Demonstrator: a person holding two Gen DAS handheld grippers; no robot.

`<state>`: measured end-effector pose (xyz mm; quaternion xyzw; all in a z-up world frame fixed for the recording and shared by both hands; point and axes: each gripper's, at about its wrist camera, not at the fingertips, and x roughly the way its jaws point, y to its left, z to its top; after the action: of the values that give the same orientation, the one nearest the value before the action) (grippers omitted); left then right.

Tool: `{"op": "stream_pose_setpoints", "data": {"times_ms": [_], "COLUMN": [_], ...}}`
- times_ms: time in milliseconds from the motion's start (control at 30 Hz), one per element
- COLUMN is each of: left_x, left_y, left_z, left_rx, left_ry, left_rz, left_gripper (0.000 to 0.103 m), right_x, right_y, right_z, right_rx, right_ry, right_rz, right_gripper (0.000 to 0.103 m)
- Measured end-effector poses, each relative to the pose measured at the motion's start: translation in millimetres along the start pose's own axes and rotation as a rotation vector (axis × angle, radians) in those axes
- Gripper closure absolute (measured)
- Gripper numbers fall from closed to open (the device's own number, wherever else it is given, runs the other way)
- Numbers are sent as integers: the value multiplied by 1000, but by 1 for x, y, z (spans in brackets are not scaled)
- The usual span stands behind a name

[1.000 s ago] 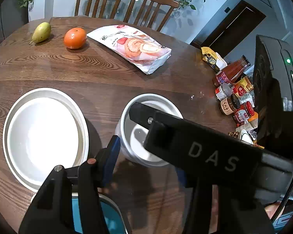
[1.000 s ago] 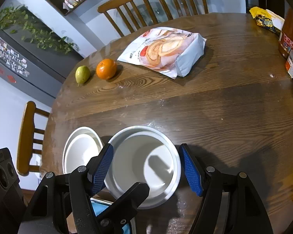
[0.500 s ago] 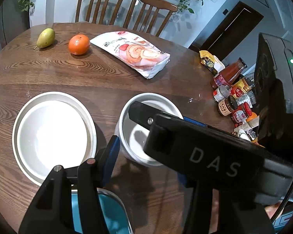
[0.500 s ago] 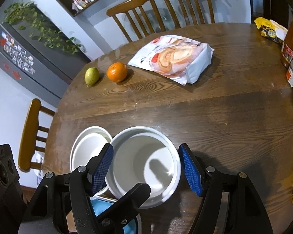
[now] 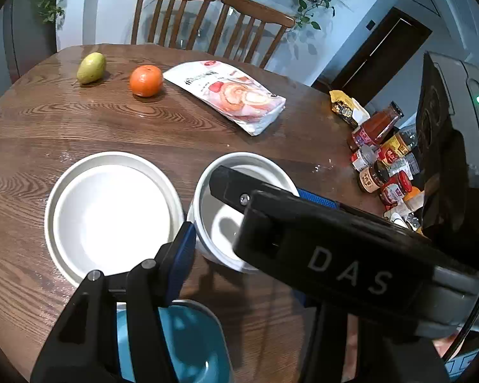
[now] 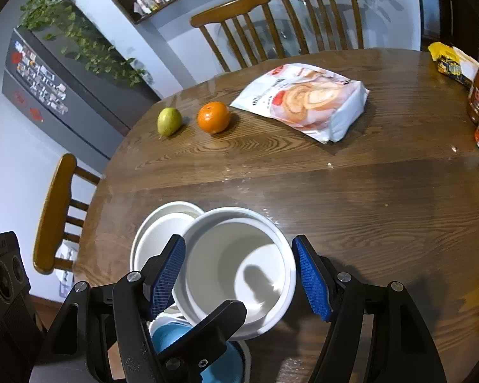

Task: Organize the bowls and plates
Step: 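Lift the small white bowl and carry it over the nested bowls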

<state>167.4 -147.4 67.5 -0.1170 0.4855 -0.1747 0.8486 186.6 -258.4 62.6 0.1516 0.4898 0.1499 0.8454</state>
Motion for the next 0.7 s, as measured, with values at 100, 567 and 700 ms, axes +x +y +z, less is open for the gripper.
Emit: {"op": "stream_pose_setpoints", "data": {"times_ms": [100,567,700], "left_x": [-6,-30,-34], "left_y": [4,28,32], "left_z": [-1,-10,-12], "left_rx": [-3,-23,-29], "left_ry": [-5,-44,-52], "left_rz": [-1,18,18], "left_gripper": [52,52,52], "right_x": [-1,0,1], "right_y": [9,44,51], "right_z": [-2,-11,-14], "right_rx": [-25,-86,-89], "right_ry": [-8,-36,-41], "right_rz": [-1,20,24], "right_gripper": [31,31,31]}}
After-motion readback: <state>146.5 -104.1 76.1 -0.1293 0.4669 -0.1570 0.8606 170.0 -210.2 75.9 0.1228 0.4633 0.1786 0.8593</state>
